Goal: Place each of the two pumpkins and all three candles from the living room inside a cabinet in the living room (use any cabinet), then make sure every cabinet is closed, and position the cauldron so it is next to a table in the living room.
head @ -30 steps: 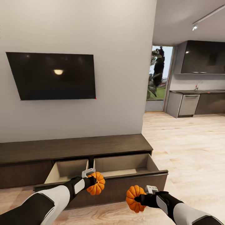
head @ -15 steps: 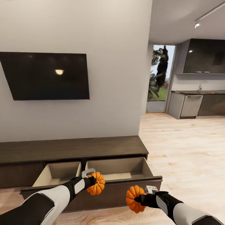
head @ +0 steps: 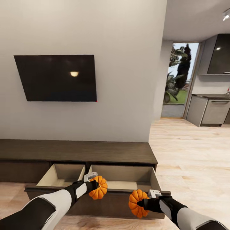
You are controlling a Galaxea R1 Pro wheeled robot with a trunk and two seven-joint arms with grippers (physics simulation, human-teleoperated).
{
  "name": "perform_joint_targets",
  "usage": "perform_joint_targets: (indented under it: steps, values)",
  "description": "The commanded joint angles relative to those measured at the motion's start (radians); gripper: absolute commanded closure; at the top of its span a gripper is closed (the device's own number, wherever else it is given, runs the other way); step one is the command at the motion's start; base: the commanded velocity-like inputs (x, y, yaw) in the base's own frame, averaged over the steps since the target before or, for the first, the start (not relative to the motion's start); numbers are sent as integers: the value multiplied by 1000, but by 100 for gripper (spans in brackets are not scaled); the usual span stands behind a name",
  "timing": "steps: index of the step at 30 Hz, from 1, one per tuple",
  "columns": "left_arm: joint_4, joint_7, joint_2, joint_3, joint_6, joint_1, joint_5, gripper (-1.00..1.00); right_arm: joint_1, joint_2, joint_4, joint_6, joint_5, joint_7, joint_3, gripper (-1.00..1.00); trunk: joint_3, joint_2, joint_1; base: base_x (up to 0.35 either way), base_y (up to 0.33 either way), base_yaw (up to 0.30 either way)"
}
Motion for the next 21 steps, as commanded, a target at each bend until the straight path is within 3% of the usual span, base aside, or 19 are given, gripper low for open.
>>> perform_joint_targets:
  steps: [1,13,21]
  values:
    - [2,1,-1,-8,1,-1,9,100,0,-1,-2,6,-11,2,8,100,-1,-1,0,34,-79,93]
    - [2,1,0,-8,-1,10,7,100,1,-1,-2,5,-11,1,9,100,-1,-1,0,4,-10,12]
    - [2,1,0,-8,-53,11,7,100,1,-1,-2,6,-11,3,8,100,-1,-1,0,0,0,0]
